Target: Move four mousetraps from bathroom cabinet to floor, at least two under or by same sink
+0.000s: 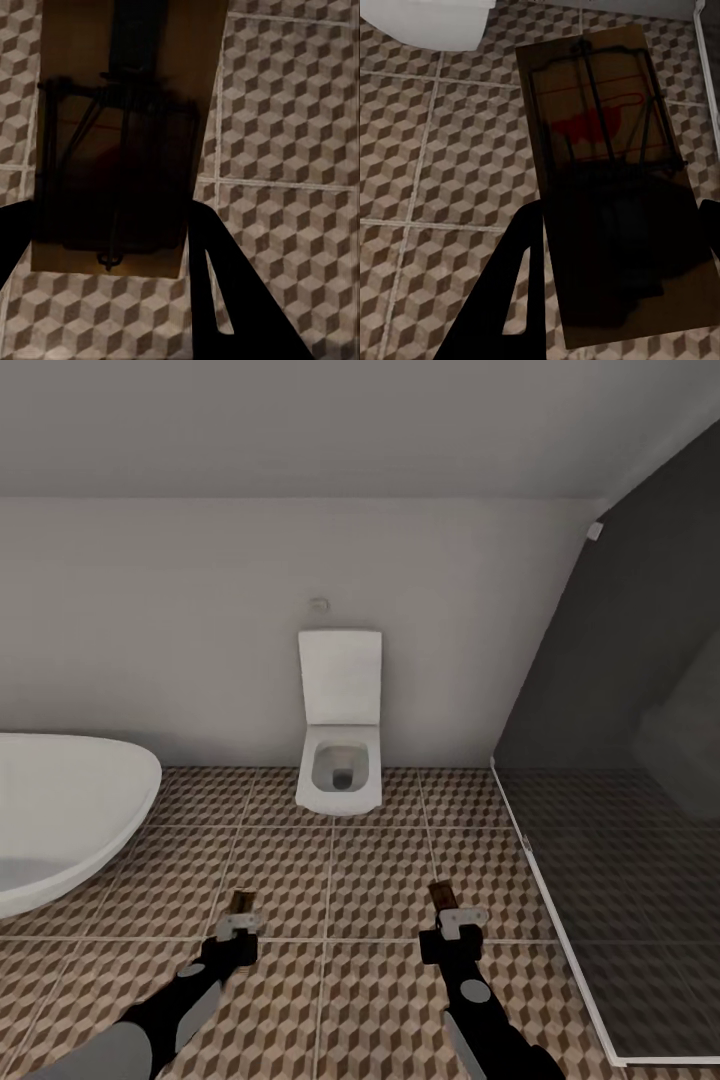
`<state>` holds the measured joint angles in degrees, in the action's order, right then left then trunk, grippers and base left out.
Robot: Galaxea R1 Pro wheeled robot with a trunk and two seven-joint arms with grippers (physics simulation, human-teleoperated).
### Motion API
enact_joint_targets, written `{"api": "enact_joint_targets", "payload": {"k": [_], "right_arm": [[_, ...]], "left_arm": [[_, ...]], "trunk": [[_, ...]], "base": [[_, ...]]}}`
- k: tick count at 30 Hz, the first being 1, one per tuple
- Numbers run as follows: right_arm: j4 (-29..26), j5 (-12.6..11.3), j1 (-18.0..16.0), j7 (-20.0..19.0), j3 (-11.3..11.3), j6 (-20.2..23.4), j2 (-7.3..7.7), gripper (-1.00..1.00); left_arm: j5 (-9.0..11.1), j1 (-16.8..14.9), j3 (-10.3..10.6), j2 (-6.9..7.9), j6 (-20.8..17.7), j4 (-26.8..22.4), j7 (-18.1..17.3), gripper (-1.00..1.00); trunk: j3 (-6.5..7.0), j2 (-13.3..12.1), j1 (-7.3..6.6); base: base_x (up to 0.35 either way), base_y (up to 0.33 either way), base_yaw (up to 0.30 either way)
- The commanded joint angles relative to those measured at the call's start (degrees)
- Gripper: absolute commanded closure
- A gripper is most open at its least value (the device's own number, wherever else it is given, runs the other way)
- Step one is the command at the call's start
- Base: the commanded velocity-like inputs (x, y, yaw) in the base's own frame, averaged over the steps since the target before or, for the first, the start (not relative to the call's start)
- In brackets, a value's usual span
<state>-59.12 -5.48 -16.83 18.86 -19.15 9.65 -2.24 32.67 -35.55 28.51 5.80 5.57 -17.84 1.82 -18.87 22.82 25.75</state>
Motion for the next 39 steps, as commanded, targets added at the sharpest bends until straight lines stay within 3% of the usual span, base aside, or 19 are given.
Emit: {"api": "enact_joint_targets", "payload": {"k": [1, 6, 17, 28, 39], "right_arm": [[-0.1, -0.7, 0.0, 0.4, -0.2, 0.1, 0.09, 1.00], [-0.6, -0.7, 0.0, 0.3, -0.2, 0.0, 0.60, 1.00], [-0.9, -0.8, 0.0, 0.3, -0.2, 0.0, 0.83, 1.00], [-0.9, -0.8, 0.0, 0.4, -0.2, -2.8, 0.83, 1.00], [-0.9, -0.8, 0.0, 0.4, -0.3, -3.0, 0.83, 1.00]], "left_arm": [[0.4, 0.0, 0.5, 0.03, 0.2, -1.2, 0.4, 1.00], [0.4, 0.0, 0.6, 0.37, 0.1, -7.6, 0.7, 1.00], [0.4, 0.0, 0.6, 0.79, 0.0, -9.5, 0.8, 1.00], [0.4, 0.0, 0.8, 0.68, 0.0, -9.6, 0.8, 1.00], [0.4, 0.0, 0.8, 0.58, 0.0, -9.6, 0.8, 1.00]], "trunk": [[-0.10, 0.1, 0.03], [-0.10, 0.1, 0.03], [-0.10, 0.1, 0.03], [-2.10, 4.5, 2.45], [-4.96, 8.9, 4.86]], "base": [[0.000, 0.000, 0.000], [0.000, 0.000, 0.000], [0.000, 0.000, 0.000], [0.000, 0.000, 0.000], [0.000, 0.000, 0.000]]}}
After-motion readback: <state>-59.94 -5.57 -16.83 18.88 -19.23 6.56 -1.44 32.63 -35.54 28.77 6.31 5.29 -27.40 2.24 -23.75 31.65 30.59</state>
